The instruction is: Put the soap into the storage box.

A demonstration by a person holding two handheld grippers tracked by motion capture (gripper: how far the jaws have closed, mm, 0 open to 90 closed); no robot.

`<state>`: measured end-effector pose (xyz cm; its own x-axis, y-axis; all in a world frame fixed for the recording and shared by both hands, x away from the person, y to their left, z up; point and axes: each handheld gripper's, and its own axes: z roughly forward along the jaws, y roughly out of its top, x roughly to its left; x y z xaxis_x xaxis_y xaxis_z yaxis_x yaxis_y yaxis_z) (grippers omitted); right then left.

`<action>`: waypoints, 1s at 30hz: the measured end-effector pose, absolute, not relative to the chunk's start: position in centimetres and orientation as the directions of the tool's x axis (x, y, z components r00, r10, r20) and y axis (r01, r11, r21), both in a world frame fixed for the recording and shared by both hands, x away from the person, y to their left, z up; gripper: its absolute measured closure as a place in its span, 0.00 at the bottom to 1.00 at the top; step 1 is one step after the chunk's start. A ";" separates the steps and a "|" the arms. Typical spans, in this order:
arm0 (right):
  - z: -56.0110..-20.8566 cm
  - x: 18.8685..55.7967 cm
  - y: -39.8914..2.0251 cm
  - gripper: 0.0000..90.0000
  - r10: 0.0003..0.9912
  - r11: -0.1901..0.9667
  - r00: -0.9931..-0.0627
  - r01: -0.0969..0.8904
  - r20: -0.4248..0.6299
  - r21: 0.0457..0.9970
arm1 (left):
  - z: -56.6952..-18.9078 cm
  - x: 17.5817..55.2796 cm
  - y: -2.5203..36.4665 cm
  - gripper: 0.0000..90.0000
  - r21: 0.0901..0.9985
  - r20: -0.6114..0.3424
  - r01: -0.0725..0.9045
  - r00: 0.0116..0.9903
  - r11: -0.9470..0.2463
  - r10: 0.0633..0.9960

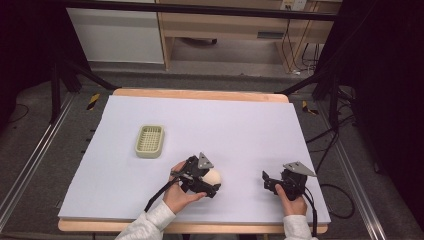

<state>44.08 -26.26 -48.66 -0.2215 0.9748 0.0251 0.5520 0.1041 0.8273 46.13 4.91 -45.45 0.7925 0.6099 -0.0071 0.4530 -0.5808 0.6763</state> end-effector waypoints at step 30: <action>-48.7 44.1 -26.3 0.05 0.974 0.107 -0.225 0.553 0.024 0.826 | -47.1 46.3 4.1 0.26 0.631 -0.013 0.479 0.794 -0.611 0.608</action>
<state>44.11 -26.27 -48.68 -0.2248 0.9741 0.0244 0.5534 0.1071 0.8260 46.34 4.07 -47.08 0.7935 0.6084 -0.0131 0.4788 -0.6109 0.6305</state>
